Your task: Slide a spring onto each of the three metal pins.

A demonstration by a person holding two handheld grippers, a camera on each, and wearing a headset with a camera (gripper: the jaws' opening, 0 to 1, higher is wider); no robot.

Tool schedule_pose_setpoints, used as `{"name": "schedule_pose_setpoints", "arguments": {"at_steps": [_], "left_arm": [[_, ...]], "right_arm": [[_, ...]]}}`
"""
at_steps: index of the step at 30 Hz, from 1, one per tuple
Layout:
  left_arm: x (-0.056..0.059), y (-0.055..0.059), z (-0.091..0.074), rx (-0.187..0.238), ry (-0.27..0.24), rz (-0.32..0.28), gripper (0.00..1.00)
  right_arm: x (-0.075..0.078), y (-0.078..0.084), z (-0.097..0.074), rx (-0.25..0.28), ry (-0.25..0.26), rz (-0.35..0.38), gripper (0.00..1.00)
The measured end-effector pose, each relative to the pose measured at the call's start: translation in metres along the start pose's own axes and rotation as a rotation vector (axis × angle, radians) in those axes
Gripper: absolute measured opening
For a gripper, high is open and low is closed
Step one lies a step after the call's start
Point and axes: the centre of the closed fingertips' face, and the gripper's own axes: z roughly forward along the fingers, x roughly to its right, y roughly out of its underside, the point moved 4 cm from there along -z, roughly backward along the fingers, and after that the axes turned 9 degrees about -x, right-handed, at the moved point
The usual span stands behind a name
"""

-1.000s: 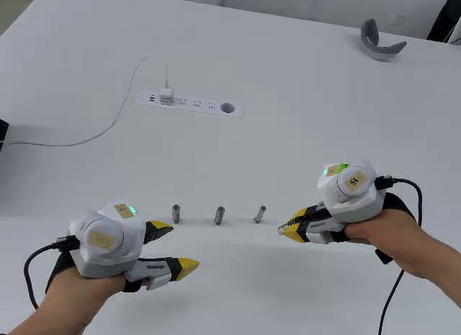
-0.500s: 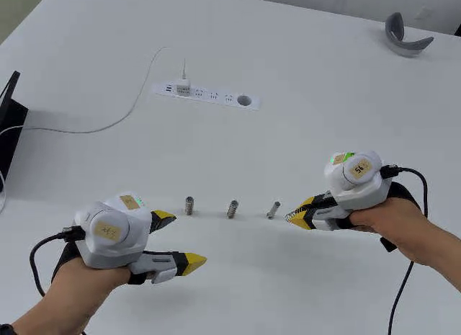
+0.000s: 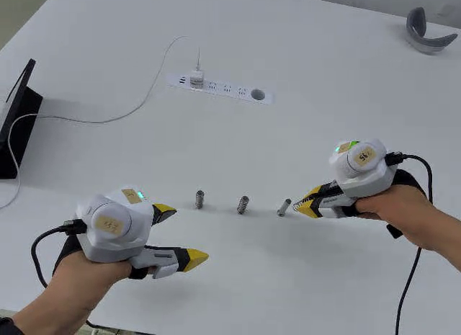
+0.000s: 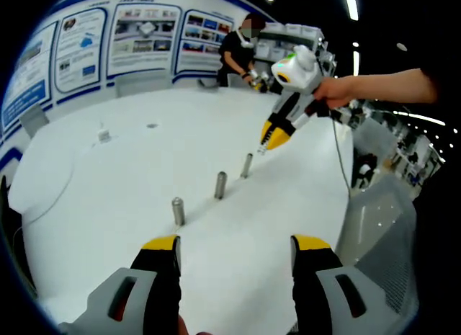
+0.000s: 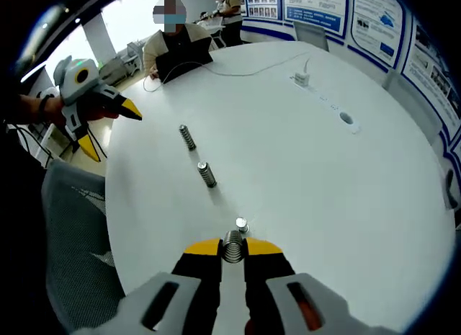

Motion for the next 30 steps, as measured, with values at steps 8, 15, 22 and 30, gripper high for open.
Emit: {"name": "schedule_pose_setpoints", "arguments": {"at_steps": [8, 15, 22, 30], "left_arm": [[-0.002, 0.002, -0.002, -0.004, -0.003, -0.007, 0.63], [-0.004, 0.001, -0.004, -0.001, -0.006, -0.011, 0.63], [-0.004, 0.004, -0.005, -0.007, -0.008, -0.015, 0.63], [-0.003, 0.006, -0.004, -0.011, -0.004, -0.018, 0.62]], "right_arm": [[0.005, -0.006, 0.002, -0.006, 0.005, -0.015, 0.13], [0.007, -0.011, 0.006, -0.017, 0.0, -0.03, 0.13], [0.006, -0.012, 0.012, -0.04, -0.003, -0.055, 0.13], [0.006, -0.013, 0.016, -0.045, -0.005, -0.062, 0.13]]}}
